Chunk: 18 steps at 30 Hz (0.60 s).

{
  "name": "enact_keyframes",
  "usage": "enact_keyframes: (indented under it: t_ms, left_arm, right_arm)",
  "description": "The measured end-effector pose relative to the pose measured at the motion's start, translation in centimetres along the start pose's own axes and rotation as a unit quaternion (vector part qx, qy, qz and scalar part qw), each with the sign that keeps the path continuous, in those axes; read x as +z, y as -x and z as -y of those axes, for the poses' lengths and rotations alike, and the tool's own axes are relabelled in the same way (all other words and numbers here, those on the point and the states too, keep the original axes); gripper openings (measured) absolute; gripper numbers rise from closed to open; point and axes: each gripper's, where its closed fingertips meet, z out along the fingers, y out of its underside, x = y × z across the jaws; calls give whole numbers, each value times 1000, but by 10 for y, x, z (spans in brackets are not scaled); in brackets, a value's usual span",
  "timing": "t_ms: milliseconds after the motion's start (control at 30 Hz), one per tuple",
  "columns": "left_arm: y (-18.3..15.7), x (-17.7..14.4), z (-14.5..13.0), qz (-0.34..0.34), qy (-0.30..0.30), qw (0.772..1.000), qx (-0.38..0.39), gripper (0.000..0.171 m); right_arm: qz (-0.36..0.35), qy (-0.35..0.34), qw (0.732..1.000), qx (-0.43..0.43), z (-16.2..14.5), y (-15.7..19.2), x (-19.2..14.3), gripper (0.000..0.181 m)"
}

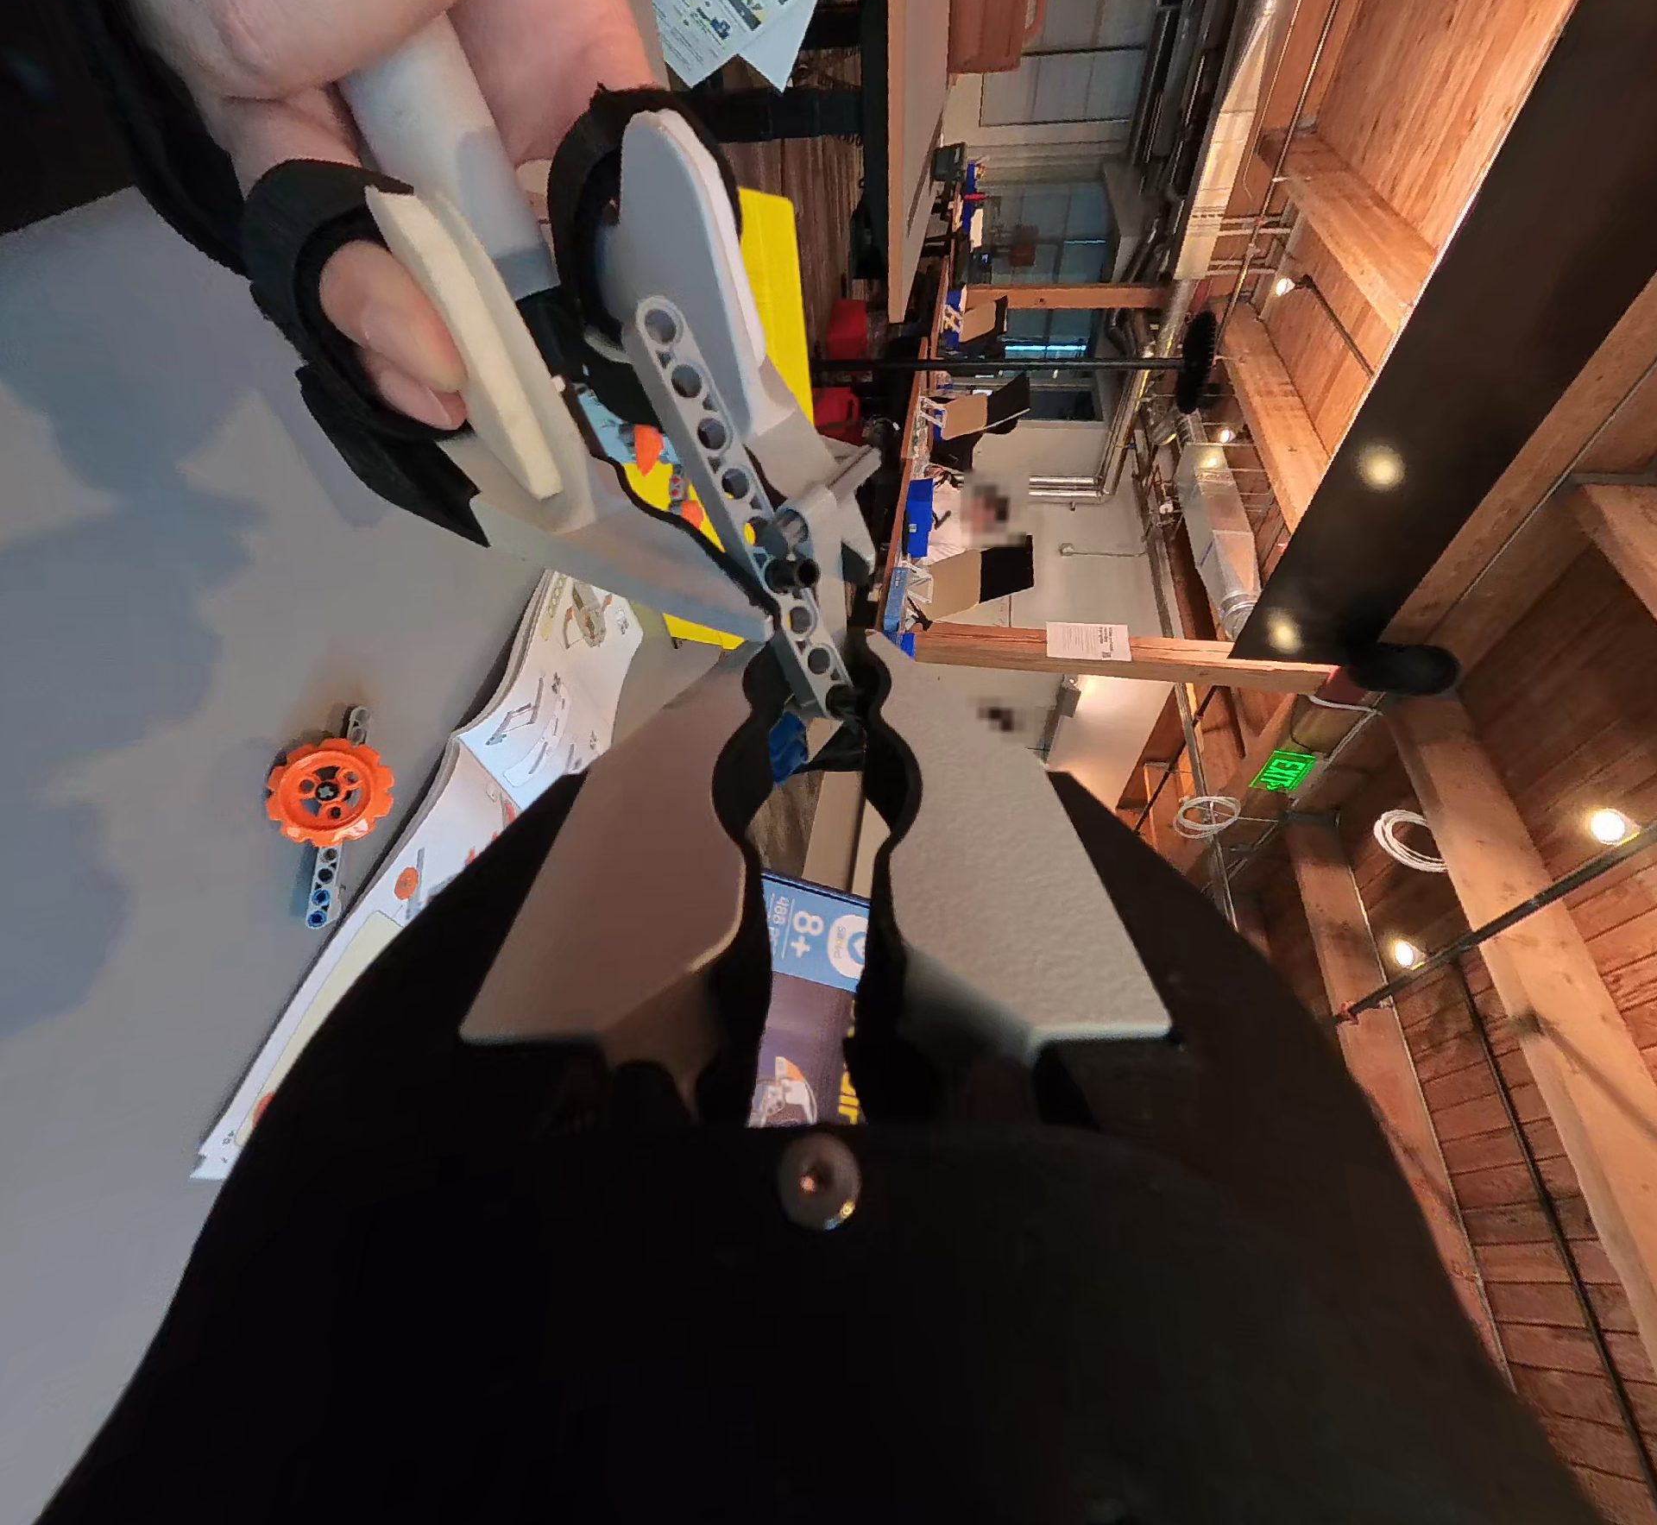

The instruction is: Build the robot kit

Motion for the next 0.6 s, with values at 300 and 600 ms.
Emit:
enact_keyframes:
  t_ms: [300, 600]
  left_arm:
    - [8, -20, 20, 18, -33, 999, 26, 14]
    - [8, -28, 13, 37, 11, 994, 106, 18]
  right_arm:
    - [-25, 10, 997, 69, -19, 5, 2, 41]
    - [82, -215, 720, 655, -28, 15, -28, 56]
